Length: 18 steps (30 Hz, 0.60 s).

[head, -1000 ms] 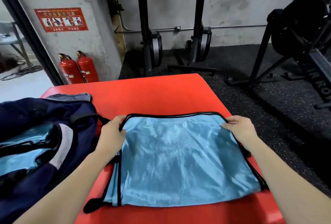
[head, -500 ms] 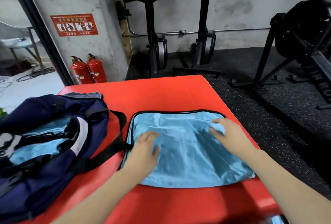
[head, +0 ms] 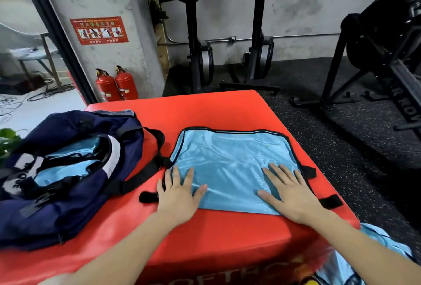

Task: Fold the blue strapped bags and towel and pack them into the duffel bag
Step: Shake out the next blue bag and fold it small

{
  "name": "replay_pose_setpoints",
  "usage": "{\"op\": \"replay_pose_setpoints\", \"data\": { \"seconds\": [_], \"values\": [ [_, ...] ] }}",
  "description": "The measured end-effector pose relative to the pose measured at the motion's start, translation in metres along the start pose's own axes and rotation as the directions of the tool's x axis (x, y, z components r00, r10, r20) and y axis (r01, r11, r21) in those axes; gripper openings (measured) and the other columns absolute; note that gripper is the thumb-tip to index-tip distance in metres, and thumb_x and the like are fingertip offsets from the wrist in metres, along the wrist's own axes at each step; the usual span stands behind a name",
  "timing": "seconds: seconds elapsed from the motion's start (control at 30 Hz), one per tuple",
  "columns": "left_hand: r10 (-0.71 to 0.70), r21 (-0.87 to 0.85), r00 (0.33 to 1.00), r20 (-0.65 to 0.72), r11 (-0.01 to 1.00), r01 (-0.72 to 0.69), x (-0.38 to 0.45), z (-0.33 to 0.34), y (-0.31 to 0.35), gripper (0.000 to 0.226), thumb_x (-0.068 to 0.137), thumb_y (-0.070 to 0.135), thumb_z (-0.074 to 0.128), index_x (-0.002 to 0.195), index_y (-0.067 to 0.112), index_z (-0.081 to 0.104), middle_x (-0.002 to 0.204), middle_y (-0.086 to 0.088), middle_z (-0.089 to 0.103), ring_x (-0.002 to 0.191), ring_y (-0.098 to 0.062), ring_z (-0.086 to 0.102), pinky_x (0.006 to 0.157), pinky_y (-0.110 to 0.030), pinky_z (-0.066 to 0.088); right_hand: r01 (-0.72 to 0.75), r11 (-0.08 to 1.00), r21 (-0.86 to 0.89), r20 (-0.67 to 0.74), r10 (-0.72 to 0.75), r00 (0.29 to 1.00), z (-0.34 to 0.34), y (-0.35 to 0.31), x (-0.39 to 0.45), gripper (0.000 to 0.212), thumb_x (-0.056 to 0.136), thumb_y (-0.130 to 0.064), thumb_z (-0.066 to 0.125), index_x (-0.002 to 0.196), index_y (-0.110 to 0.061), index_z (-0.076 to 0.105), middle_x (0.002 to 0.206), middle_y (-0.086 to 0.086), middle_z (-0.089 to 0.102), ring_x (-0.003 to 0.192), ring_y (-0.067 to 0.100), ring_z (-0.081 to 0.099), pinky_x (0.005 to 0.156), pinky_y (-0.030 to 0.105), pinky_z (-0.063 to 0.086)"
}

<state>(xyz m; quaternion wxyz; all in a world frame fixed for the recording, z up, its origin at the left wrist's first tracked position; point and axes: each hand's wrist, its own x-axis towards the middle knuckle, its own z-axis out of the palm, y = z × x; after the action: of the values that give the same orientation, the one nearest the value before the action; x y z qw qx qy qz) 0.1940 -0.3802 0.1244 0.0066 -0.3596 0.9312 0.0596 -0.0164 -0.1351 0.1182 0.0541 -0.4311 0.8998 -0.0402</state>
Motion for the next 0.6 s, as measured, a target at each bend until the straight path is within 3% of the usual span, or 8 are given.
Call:
{"op": "replay_pose_setpoints", "data": {
  "seconds": [0.1, 0.2, 0.27, 0.3, 0.37, 0.43, 0.53, 0.6],
  "values": [
    [0.193, 0.035, 0.981, 0.023, 0.98, -0.194, 0.039, -0.011, -0.011, 0.127, 0.052, 0.09, -0.033, 0.159, 0.037, 0.011, 0.168, -0.009, 0.006, 0.154, -0.026, -0.002, 0.123, -0.045, 0.001, -0.166, 0.985, 0.038, -0.027, 0.167, 0.986, 0.004, -0.015, -0.013, 0.095, 0.079, -0.088, -0.003, 0.159, -0.037, 0.003, 0.168, -0.009, -0.002, 0.154, 0.019, -0.006, 0.124, 0.049, -0.003],
    [0.326, 0.058, 0.945, 0.032, 0.943, -0.327, 0.081, -0.018, -0.02, 0.121, 0.06, 0.088, -0.03, 0.158, 0.036, 0.017, 0.168, -0.004, 0.011, 0.155, -0.018, 0.002, 0.124, -0.045, 0.0, -0.322, 0.944, 0.075, -0.025, 0.325, 0.945, 0.012, -0.046, -0.03, 0.103, 0.071, -0.085, -0.009, 0.16, -0.034, 0.002, 0.169, -0.003, -0.005, 0.154, 0.026, -0.006, 0.123, 0.053, -0.002],
    [0.343, 0.129, 0.939, 0.024, 0.93, -0.343, 0.097, -0.021, -0.02, 0.087, 0.088, 0.075, -0.008, 0.157, 0.032, 0.023, 0.166, -0.001, 0.018, 0.155, -0.017, 0.006, 0.123, -0.048, 0.001, -0.364, 0.926, 0.1, 0.038, 0.362, 0.931, 0.011, -0.062, -0.039, 0.102, 0.075, -0.088, 0.0, 0.16, -0.031, 0.0, 0.168, 0.001, -0.009, 0.154, 0.028, -0.01, 0.122, 0.053, -0.005],
    [0.326, 0.181, 0.945, 0.014, 0.929, -0.323, 0.101, -0.021, -0.02, 0.064, 0.102, 0.058, 0.009, 0.157, 0.029, 0.025, 0.165, 0.0, 0.021, 0.155, -0.018, 0.007, 0.123, -0.049, 0.003, -0.368, 0.924, 0.106, 0.058, 0.363, 0.93, 0.007, -0.066, -0.04, 0.1, 0.079, -0.088, 0.008, 0.16, -0.03, 0.001, 0.168, 0.002, -0.008, 0.154, 0.029, -0.01, 0.122, 0.053, -0.005],
    [0.281, 0.205, 0.958, -0.049, 0.942, -0.266, 0.1, -0.018, -0.013, 0.048, 0.105, 0.024, 0.034, 0.153, 0.026, 0.034, 0.162, 0.0, 0.028, 0.154, -0.023, 0.009, 0.124, -0.047, 0.005, -0.348, 0.933, 0.094, 0.015, 0.349, 0.937, -0.004, -0.063, -0.034, 0.1, 0.079, -0.089, 0.01, 0.159, -0.03, 0.012, 0.168, 0.002, 0.003, 0.154, 0.03, -0.002, 0.123, 0.051, 0.001],
    [0.205, 0.097, 0.971, -0.12, 0.976, -0.194, 0.086, -0.016, 0.001, 0.053, 0.094, 0.012, 0.044, 0.146, 0.024, 0.046, 0.161, -0.005, 0.03, 0.154, -0.028, 0.011, 0.124, -0.045, 0.008, -0.269, 0.96, 0.079, -0.09, 0.276, 0.957, -0.016, -0.049, -0.018, 0.105, 0.071, -0.089, 0.003, 0.156, -0.03, 0.023, 0.166, 0.001, 0.016, 0.154, 0.029, 0.007, 0.124, 0.049, 0.008],
    [0.065, -0.156, 0.985, -0.163, 0.984, -0.091, 0.057, -0.013, 0.028, 0.047, 0.101, 0.032, 0.044, 0.147, 0.024, 0.046, 0.163, -0.012, 0.023, 0.152, -0.036, 0.008, 0.122, -0.051, 0.012, -0.062, 0.991, 0.116, -0.119, 0.076, 0.99, -0.031, -0.013, 0.016, 0.106, 0.073, -0.095, 0.009, 0.154, -0.03, 0.031, 0.164, -0.003, 0.023, 0.153, 0.02, 0.011, 0.124, 0.042, 0.013],
    [-0.057, -0.221, 0.997, -0.06, 0.974, 0.043, 0.045, -0.012, 0.043, 0.061, 0.099, 0.056, 0.039, 0.153, 0.029, 0.033, 0.164, -0.017, 0.011, 0.151, -0.042, 0.001, 0.119, -0.058, 0.006, 0.042, 0.997, 0.066, -0.11, -0.034, 0.993, -0.034, 0.011, 0.035, 0.105, 0.073, -0.096, 0.006, 0.153, -0.033, 0.033, 0.163, -0.007, 0.026, 0.152, 0.016, 0.014, 0.125, 0.04, 0.013]
  ]
}}
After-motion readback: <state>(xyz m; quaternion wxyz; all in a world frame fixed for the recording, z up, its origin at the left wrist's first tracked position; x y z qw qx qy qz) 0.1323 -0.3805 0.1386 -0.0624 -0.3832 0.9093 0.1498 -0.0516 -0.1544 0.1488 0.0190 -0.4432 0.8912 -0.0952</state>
